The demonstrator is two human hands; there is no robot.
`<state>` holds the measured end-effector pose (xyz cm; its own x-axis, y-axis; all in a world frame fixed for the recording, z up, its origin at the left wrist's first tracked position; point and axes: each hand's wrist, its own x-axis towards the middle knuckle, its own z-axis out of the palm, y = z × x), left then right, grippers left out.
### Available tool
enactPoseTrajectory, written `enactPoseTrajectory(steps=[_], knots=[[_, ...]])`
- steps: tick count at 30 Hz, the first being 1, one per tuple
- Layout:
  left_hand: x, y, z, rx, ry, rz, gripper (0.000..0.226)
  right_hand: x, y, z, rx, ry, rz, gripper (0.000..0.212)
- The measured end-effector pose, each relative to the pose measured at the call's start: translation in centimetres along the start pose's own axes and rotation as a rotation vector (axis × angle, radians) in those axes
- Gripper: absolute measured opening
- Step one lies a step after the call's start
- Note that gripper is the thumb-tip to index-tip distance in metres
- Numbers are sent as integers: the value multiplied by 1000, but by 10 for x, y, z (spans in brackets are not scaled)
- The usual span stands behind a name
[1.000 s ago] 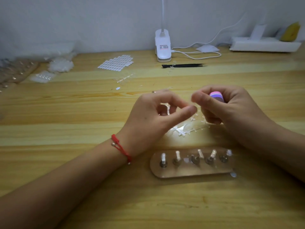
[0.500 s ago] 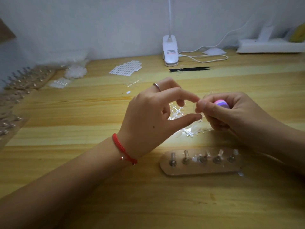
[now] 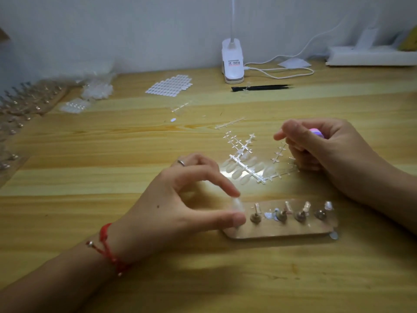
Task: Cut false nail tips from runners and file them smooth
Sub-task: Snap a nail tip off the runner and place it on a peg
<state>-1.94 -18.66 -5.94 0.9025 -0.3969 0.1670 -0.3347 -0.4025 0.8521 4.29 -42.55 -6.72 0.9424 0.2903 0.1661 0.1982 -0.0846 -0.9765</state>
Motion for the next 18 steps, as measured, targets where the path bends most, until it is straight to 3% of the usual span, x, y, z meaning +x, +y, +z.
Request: enactPoseTrajectory(steps=[18], knots=[[1,-1,1,128,-54,8,28,3,8,-5,21,5,13,41]])
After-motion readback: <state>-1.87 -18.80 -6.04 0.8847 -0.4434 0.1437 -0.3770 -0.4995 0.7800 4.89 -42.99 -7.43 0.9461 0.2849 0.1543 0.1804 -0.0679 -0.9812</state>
